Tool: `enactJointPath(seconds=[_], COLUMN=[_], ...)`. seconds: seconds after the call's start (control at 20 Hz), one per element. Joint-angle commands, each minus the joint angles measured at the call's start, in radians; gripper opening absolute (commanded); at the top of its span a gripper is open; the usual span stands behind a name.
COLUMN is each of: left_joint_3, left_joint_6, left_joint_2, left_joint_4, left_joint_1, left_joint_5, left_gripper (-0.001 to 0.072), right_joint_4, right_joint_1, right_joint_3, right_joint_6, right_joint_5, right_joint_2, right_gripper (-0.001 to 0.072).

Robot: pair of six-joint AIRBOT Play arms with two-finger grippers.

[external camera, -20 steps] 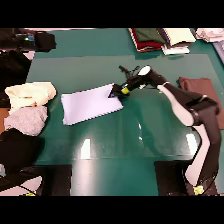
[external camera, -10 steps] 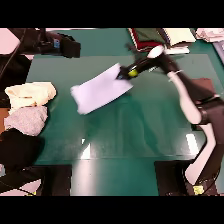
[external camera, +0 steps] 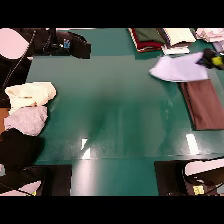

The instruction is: Fold the shirts.

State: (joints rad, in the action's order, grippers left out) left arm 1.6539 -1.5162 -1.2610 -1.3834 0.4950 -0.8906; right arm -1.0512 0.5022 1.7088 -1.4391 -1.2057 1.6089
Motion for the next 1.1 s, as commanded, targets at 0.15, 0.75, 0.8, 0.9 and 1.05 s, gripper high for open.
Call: enactJointPath(seconds=[0.15,0.75,0.8,0.9,1.05], left_joint_3=[0.000,0.000,0.000,0.000,0.000], left_joint_6=[-0.022,-0.021,-0.020,-0.020,-0.019], left_joint_2=[0.000,0.000,0.000,0.000,0.000], left_joint_4=[0.001,0.003,0.003,0.003,0.002], left_joint_1=[0.002,0.002,0.002,0.002,0.002], left_joint_5=[0.026,-0.024,-0.035,-0.055,-0.063], left_gripper=[0.0022,0.0022,0.0022,0.0022,0.0022], right_joint_4=[-0.013,-0.053,-0.059,-0.133,-0.201], right_joint_1=[0.138,0.131,0.131,0.130,0.143], right_joint_3=[-0.038,-0.040,-0.040,-0.051,-0.160], right_joint_6=[-0.029,-0.047,-0.047,-0.051,-0.061], right_joint_5=[0.082,-0.078,-0.104,-0.154,-0.175], right_joint_2=[-0.098,-0.299,-0.299,-0.301,-0.330], right_gripper=[0.0012,0.0012,0.0012,0.0012,0.0012])
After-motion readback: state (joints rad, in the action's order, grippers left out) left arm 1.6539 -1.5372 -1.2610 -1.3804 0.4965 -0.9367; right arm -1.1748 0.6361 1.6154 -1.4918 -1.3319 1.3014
